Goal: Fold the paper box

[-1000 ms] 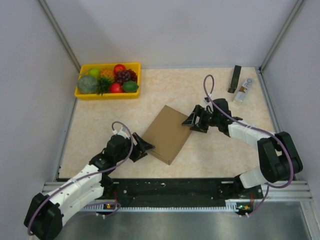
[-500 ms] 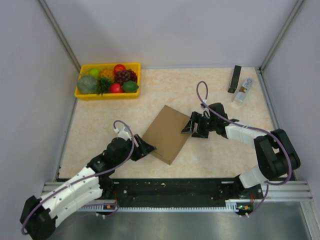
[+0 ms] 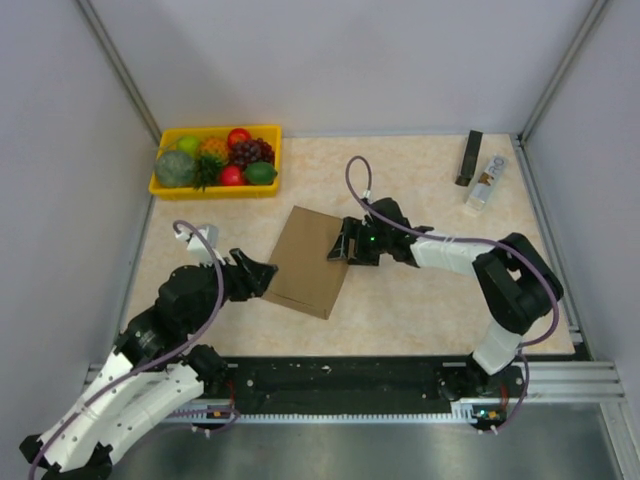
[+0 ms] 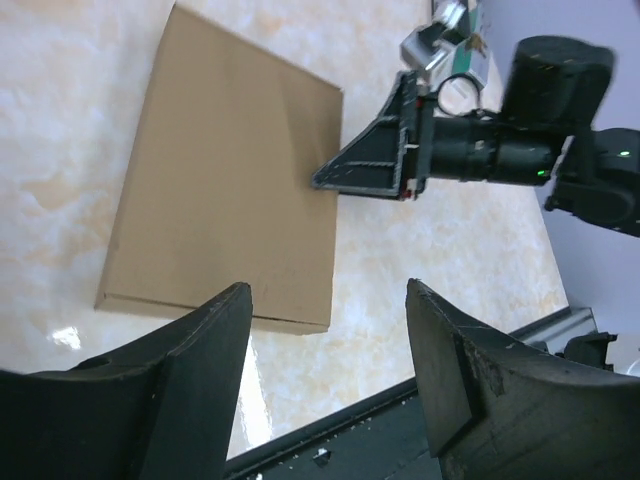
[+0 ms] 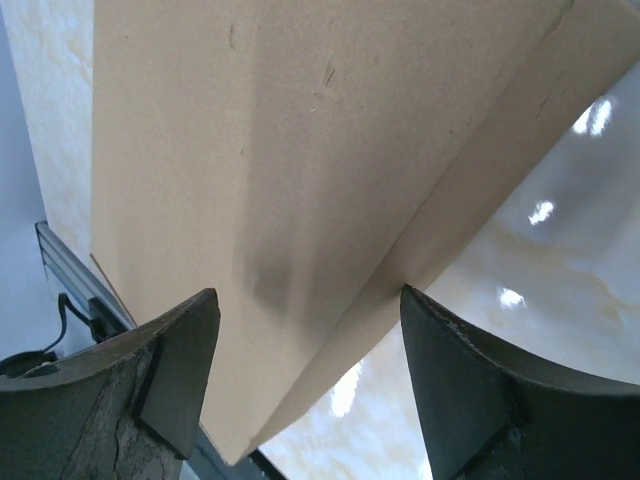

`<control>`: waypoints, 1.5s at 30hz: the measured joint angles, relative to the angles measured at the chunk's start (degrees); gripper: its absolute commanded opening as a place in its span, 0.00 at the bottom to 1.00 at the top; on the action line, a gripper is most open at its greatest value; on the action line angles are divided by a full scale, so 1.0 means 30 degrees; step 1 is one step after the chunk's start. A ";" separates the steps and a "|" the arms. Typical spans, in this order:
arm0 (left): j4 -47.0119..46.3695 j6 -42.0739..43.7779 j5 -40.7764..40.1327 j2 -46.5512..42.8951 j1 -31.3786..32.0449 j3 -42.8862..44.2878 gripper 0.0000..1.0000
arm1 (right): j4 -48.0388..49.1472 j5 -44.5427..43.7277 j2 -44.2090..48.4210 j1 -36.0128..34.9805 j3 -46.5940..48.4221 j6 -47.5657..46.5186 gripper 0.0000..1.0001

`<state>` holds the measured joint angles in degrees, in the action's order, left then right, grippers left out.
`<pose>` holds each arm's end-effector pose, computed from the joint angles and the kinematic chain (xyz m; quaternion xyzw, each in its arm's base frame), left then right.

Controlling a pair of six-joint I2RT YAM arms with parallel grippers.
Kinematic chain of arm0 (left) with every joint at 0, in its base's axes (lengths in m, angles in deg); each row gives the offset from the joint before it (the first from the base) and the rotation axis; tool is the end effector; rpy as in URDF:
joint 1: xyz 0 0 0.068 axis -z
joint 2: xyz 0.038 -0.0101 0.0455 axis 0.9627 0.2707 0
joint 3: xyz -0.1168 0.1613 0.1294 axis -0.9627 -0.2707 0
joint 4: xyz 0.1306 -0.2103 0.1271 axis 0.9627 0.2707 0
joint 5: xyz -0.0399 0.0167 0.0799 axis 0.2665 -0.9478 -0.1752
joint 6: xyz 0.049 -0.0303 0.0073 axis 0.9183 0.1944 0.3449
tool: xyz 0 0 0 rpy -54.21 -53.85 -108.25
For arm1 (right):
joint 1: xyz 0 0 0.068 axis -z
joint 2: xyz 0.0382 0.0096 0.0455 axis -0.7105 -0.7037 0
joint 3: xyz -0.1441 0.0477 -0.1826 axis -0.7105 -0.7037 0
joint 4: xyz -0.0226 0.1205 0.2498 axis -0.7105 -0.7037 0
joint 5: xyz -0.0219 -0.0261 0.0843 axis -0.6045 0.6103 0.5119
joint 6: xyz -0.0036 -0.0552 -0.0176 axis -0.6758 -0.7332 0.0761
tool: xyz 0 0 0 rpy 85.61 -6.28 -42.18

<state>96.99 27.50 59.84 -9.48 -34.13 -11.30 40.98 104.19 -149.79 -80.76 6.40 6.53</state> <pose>0.1304 -0.1010 0.2925 -0.0662 0.8095 -0.3317 0.4799 0.2837 0.2189 0.1218 -0.0013 0.9073 0.3679 0.2037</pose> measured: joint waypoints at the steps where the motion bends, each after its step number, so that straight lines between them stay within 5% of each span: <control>1: 0.0321 0.0423 -0.0175 0.0117 0.0000 0.0736 0.68 | -0.0044 -0.0160 -0.0335 -0.0219 0.0488 -0.0219 0.72; 13: 0.2601 0.2280 -0.1268 -0.1224 0.0000 0.2820 0.68 | -0.1209 0.1129 -0.3920 -0.0685 0.4707 -0.4983 0.70; 24: 0.3191 0.2397 -0.1676 -0.1661 0.0000 0.2834 0.68 | -0.0634 0.2259 -0.2827 -0.2171 0.2871 -0.5996 0.69; 45: 0.3249 0.2091 -0.1566 -0.1880 0.0000 0.2834 0.69 | 0.2040 -0.2616 0.0539 -0.4634 -0.2288 0.3738 0.68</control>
<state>106.73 33.77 55.14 -15.11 -34.13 -2.79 47.10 96.34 -148.17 -94.66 -0.46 17.74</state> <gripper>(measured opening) 0.684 0.687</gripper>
